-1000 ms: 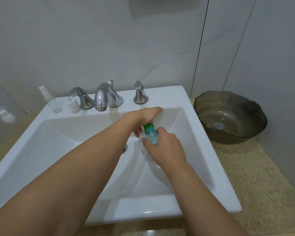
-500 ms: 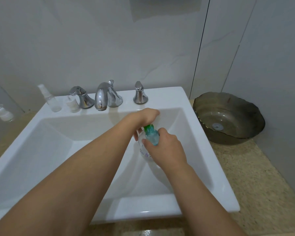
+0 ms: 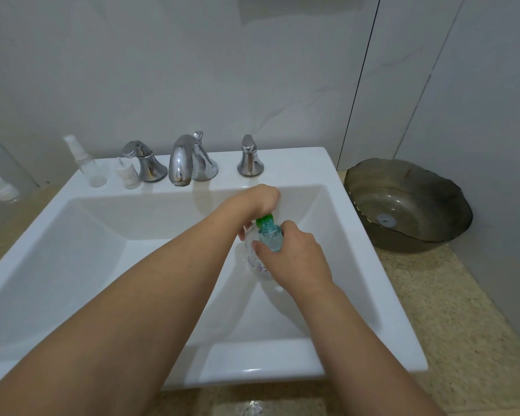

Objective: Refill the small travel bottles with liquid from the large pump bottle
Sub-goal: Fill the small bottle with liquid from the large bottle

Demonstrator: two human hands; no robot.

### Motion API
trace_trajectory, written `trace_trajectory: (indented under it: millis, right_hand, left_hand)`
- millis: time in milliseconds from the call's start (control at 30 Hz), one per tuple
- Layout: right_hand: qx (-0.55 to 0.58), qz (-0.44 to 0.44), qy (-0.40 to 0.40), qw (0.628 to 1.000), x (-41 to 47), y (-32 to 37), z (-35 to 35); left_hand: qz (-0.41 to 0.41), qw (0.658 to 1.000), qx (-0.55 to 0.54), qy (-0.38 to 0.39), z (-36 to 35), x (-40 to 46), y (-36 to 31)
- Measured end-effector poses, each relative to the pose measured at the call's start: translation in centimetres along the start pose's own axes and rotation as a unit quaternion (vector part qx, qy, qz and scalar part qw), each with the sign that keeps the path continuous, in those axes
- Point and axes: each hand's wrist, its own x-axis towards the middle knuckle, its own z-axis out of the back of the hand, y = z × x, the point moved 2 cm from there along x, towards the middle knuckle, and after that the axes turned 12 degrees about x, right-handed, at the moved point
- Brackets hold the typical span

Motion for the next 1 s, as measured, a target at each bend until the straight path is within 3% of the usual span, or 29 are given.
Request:
trace_trajectory:
  millis: [600,733,900,1000]
  right_hand:
    - [0.046,-0.013,0.017,0.999,-0.9,-0.3,0.2]
    - [0.091,-0.034,0.022,0.995,-1.5,-0.6,0.3]
    - [0.144,-0.042,0.004,0.989,-2.5,-0.3,0.8]
    - [0.156,-0.032,-0.001,0.987,-3.5,0.6,0.7]
  left_hand:
    - [0.009,1.000,-0.013,0.026,0.5,-1.1,-0.4]
    - [0.017,0.994,-0.086,0.058,1.0,-1.6,0.2]
    - [0.005,0.974,-0.223,0.037,0.7,-3.1,1.5]
    - [-0.011,0.978,-0.207,0.015,0.5,-4.4,2.9]
